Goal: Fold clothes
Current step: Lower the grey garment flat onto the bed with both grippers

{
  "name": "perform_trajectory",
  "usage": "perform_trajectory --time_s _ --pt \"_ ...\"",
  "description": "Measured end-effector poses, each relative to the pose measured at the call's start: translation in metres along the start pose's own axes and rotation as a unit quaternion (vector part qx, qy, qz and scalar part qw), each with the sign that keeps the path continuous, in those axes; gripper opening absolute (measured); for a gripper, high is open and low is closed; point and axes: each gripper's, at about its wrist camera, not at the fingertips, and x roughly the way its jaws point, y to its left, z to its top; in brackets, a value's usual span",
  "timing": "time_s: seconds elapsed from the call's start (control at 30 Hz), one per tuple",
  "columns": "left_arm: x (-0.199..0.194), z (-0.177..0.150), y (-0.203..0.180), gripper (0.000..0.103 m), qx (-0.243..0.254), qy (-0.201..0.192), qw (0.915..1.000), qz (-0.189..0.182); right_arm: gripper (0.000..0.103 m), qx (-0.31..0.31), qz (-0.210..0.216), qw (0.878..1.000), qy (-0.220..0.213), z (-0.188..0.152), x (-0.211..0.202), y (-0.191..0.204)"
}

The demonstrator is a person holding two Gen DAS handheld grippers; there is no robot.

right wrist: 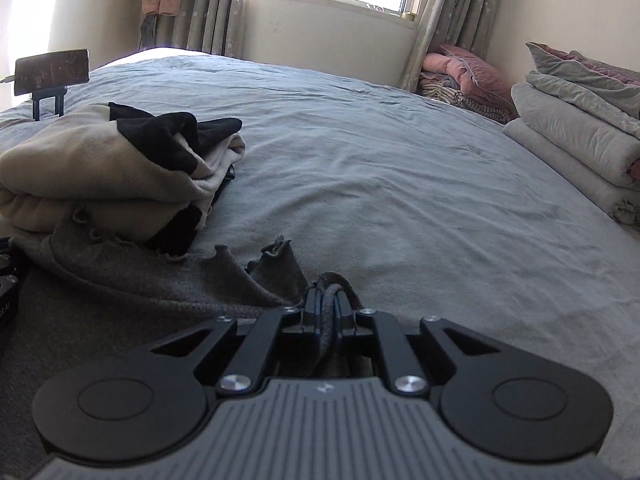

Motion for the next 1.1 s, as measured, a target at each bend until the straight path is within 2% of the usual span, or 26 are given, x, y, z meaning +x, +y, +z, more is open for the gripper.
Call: perform_trajectory --time_s 0.07,0.1,0.13,0.17,0.2,0.33,0.43,0.53,0.83,1.1 --pt "-0.004 0.001 0.004 0.015 -0.01 0.001 0.9999 -0.003 0.016 -0.008 0.001 1.0 0.005 0.0 0.0 0.002" --pt "-0.007 0.001 0.008 0.02 -0.02 0.004 0.9998 -0.007 0.024 -0.012 0.001 1.0 0.008 0.0 -0.001 0.003" --pt "-0.01 0.002 0.012 0.035 -0.03 0.007 0.9995 -0.011 0.042 -0.014 0.003 1.0 0.01 0.0 -0.002 0.003" --pt "-0.013 0.002 0.016 0.045 -0.039 0.009 0.9991 -0.015 0.049 -0.012 0.01 1.0 0.01 0.0 -0.008 0.001" --pt "-0.018 0.001 0.02 0.046 -0.045 0.013 0.9987 -0.021 0.053 -0.01 0.016 1.0 0.011 0.0 -0.013 -0.001" --pt "-0.037 -0.004 0.034 0.049 -0.067 0.027 0.9965 -0.042 0.053 -0.002 0.04 0.999 0.011 0.001 -0.034 -0.009" --pt "-0.053 -0.01 0.041 0.055 -0.066 0.042 0.9957 -0.051 0.053 -0.011 0.04 0.999 0.015 -0.004 -0.05 -0.011" --pt "-0.068 -0.021 0.05 0.056 -0.067 0.063 0.9937 -0.064 0.053 -0.008 0.042 0.999 0.027 -0.011 -0.062 -0.017" --pt "-0.114 -0.073 0.072 0.057 -0.084 0.103 0.9874 -0.086 0.053 -0.013 0.039 0.998 0.053 -0.046 -0.107 -0.027" --pt "-0.167 -0.113 0.079 0.057 -0.088 0.103 0.9859 -0.099 0.053 0.002 0.033 0.997 0.076 -0.086 -0.147 -0.044"
